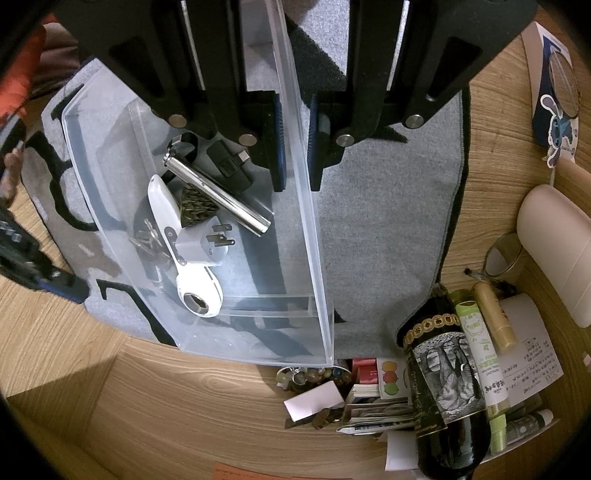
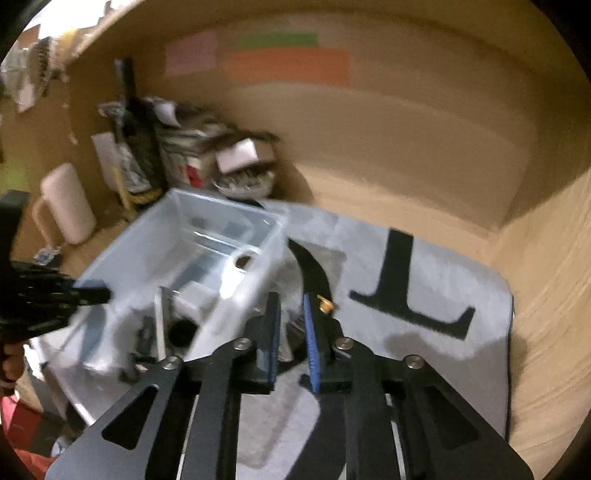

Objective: Organize rigid objects
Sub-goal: 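Move the right tool to the black gold-capped lighter and grasp it, then carry the black lighter with the right tool and release it into the box, then move the open right tool down to the silver keys on the mat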

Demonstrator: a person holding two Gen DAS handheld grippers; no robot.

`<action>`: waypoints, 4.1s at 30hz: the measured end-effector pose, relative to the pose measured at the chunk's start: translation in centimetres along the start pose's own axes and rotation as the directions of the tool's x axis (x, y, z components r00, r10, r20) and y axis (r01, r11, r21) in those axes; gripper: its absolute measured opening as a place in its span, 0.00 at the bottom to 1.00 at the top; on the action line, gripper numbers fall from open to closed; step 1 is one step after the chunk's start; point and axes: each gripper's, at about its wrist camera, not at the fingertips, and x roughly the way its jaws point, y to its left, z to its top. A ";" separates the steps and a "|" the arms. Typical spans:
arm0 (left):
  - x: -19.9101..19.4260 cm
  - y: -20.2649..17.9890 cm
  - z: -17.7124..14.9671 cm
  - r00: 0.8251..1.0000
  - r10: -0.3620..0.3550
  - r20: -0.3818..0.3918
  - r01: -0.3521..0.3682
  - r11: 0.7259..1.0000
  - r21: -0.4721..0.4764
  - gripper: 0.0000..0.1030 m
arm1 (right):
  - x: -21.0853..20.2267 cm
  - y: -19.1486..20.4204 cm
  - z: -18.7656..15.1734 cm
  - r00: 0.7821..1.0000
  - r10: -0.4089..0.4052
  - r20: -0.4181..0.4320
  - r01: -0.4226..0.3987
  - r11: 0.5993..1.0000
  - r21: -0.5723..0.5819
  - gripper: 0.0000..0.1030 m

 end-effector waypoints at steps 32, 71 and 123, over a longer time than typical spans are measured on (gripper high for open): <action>0.0 0.1 -0.1 1.000 -0.001 -0.001 0.001 1.000 0.001 0.10 | 5.0 -3.4 -2.2 0.991 0.006 -0.131 0.009 0.993 0.114 0.10; -0.1 0.0 -0.1 1.000 -0.003 -0.001 0.003 1.000 0.000 0.10 | 3.0 11.2 -1.4 0.950 0.258 -0.176 -0.291 0.935 -0.202 0.10; -0.1 0.0 -0.1 1.000 0.000 -0.002 0.000 1.000 -0.001 0.10 | 8.6 1.0 -2.5 0.972 0.093 -0.217 -0.102 0.994 -0.028 0.34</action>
